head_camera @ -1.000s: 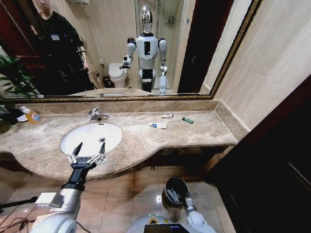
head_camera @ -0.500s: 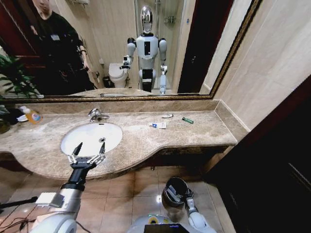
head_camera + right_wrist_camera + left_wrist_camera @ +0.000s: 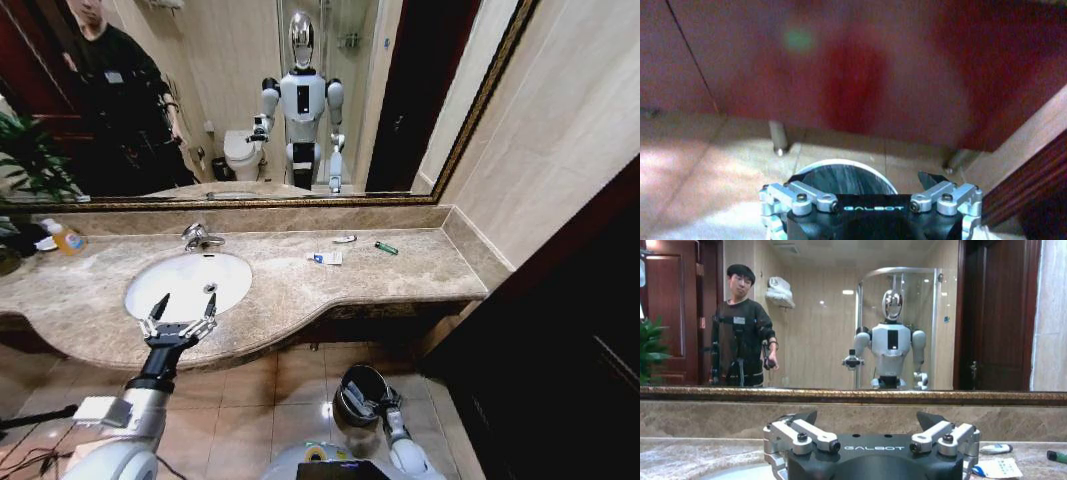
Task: Pick up the trash from the sink and place it in the trash bin.
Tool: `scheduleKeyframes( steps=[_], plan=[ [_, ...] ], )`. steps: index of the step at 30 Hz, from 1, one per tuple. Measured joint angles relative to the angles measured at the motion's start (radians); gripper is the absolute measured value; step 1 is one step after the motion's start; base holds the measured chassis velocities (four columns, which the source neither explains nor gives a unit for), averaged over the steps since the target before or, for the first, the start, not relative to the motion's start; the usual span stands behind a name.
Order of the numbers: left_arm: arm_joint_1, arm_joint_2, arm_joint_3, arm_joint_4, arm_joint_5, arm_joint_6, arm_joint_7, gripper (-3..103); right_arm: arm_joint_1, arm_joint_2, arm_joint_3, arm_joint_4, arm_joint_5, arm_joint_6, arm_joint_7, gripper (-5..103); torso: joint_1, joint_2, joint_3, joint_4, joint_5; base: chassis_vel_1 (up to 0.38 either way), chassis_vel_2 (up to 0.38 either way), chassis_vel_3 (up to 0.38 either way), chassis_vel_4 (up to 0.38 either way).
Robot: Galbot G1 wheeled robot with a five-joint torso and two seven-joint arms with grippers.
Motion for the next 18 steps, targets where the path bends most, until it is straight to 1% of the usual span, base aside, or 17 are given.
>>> scheduleKeyframes(
  steps=[2, 4, 5, 6, 7, 8, 9, 10, 11, 14, 15, 16, 18],
  plan=[
    [0.000, 0.000, 0.000, 0.000, 0.000, 0.000, 0.000, 100, -0.012, -0.004, 0.001, 0.034, 0.006, -0.014, 0.008, 100, 0.000, 0.000, 0.000, 0.0000, 0.0001, 0.000, 0.000, 0.000, 0.000],
    [0.000, 0.000, 0.000, 0.000, 0.000, 0.000, 0.000, 100, -0.060, -0.027, 0.006, 0.161, 0.025, -0.076, 0.068, 100, 0.000, 0.000, 0.000, 0.0000, -0.0002, 0.000, 0.000, 0.000, 0.000],
    [0.000, 0.000, 0.000, 0.000, 0.000, 0.000, 0.000, 100, -0.060, -0.027, 0.006, 0.161, 0.025, -0.076, 0.068, 100, 0.000, 0.000, 0.000, 0.0000, -0.0002, 0.000, 0.000, 0.000, 0.000],
    [0.000, 0.000, 0.000, 0.000, 0.000, 0.000, 0.000, 100, -0.097, -0.051, 0.012, 0.263, 0.058, -0.128, 0.110, 100, 0.000, 0.000, 0.000, -0.0001, 0.0000, 0.000, 0.000, 0.000, 0.000],
    [0.000, 0.000, 0.000, 0.000, 0.000, 0.000, 0.000, 100, -0.123, -0.070, 0.020, 0.338, 0.086, -0.159, 0.127, 100, 0.000, 0.000, 0.000, 0.0000, -0.0001, 0.000, 0.000, 0.000, 0.000],
    [0.000, 0.000, 0.000, 0.000, 0.000, 0.000, 0.000, 100, -0.123, -0.070, 0.020, 0.338, 0.086, -0.159, 0.127, 100, 0.000, 0.000, 0.000, 0.0000, -0.0001, 0.000, 0.000, 0.000, 0.000],
    [0.000, 0.000, 0.000, 0.000, 0.000, 0.000, 0.000, 100, -0.142, -0.082, 0.027, 0.387, 0.101, -0.177, 0.131, 100, 0.000, 0.000, 0.000, 0.0000, -0.0002, 0.000, 0.000, 0.000, 0.000],
    [0.000, 0.000, 0.000, 0.000, 0.000, 0.000, 0.000, 100, -0.189, -0.105, 0.051, 0.496, 0.138, -0.214, 0.124, 100, 0.000, 0.000, 0.000, 0.0001, -0.0002, 0.000, 0.000, 0.000, 0.000],
    [0.000, 0.000, 0.000, 0.000, 0.000, 0.000, 0.000, 100, -0.225, -0.112, 0.072, 0.571, 0.156, -0.230, 0.105, 100, 0.000, 0.000, 0.000, 0.0000, -0.0005, 0.000, 0.000, 0.000, 0.000],
    [0.000, 0.000, 0.000, 0.000, 0.000, 0.000, 0.000, 100, -0.293, -0.097, 0.129, 0.713, 0.160, -0.255, 0.036, 100, 0.000, 0.000, 0.000, 0.0000, -0.0004, 0.000, 0.000, 0.000, 0.000],
    [0.000, 0.000, 0.000, 0.000, 0.000, 0.000, 0.000, 100, -0.293, -0.097, 0.129, 0.713, 0.160, -0.255, 0.036, 100, 0.000, 0.000, 0.000, 0.0000, -0.0004, 0.000, 0.000, 0.000, 0.000],
    [0.000, 0.000, 0.000, 0.000, 0.000, 0.000, 0.000, 100, -0.320, -0.090, 0.147, 0.772, 0.158, -0.264, 0.007, 100, 0.000, 0.000, 0.000, -0.0002, -0.0001, 0.000, 0.000, 0.000, 0.000],
    [0.000, 0.000, 0.000, 0.000, 0.000, 0.000, 0.000, 100, -0.358, -0.095, 0.160, 0.885, 0.164, -0.275, -0.018, 100, 0.000, 0.000, 0.000, -0.0002, -0.0004, 0.000, 0.000, 0.000, 0.000]
  ],
)
